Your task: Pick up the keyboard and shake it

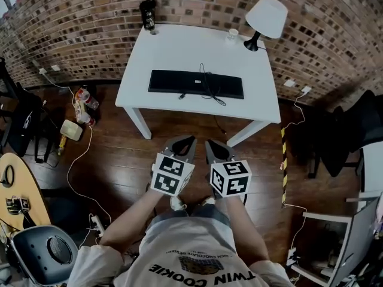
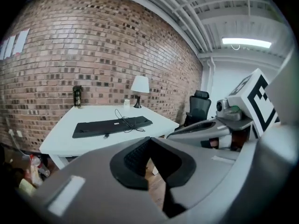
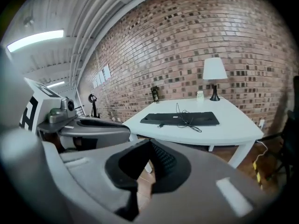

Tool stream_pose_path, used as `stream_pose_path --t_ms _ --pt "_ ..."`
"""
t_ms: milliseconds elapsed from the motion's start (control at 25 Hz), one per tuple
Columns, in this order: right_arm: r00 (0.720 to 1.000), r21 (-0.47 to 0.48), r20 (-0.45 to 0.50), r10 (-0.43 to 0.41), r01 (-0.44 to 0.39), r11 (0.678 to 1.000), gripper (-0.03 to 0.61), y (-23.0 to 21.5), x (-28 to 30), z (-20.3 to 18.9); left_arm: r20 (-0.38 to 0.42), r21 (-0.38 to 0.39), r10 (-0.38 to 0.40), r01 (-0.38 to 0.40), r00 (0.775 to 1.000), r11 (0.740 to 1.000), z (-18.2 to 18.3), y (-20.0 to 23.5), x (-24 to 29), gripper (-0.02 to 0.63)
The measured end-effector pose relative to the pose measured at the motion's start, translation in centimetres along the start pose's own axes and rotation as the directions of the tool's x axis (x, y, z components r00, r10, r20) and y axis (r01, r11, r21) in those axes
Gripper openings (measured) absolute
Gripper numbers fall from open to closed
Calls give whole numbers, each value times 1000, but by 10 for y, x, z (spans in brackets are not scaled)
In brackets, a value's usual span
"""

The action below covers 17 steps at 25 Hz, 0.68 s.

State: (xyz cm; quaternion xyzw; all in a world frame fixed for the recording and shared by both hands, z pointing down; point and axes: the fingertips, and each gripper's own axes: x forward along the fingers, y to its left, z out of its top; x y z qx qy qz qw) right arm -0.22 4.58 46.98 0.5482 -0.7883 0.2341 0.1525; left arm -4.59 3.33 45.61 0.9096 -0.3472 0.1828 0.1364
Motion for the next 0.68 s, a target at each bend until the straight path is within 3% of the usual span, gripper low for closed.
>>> stream_pose_path --t_ms 80,680 --pt "1000 -4 5 -6 6 1000 2 7 -5 -4 4 -25 12 -12 1000 1000 -3 -4 -3 6" --pt "998 -22 58 11 -10 1000 2 24 -22 -1 15 -19 80 -80 997 997 -3 -12 -27 6"
